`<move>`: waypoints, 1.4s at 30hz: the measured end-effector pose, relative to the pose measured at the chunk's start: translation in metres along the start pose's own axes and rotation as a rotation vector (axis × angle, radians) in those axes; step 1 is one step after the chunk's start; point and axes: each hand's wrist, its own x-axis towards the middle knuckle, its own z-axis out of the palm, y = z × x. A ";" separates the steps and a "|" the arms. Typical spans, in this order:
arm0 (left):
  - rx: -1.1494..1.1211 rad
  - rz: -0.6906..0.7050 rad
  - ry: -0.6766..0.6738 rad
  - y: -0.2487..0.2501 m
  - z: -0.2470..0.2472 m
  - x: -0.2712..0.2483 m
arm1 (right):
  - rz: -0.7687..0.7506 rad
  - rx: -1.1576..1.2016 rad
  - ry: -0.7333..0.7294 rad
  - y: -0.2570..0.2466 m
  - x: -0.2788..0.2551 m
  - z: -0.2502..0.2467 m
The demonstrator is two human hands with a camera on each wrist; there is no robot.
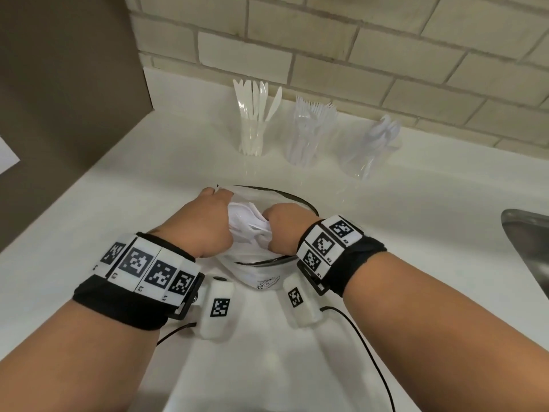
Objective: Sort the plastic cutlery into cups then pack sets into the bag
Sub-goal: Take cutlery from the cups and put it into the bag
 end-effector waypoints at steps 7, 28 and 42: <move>-0.028 0.009 -0.041 -0.006 0.001 -0.001 | -0.007 0.048 -0.024 -0.001 -0.005 -0.004; -0.119 0.062 -0.112 -0.015 0.001 -0.001 | -0.020 0.442 0.172 0.012 -0.031 -0.009; 0.231 0.123 -0.115 0.009 0.017 -0.018 | -0.156 1.282 0.517 0.012 -0.046 -0.066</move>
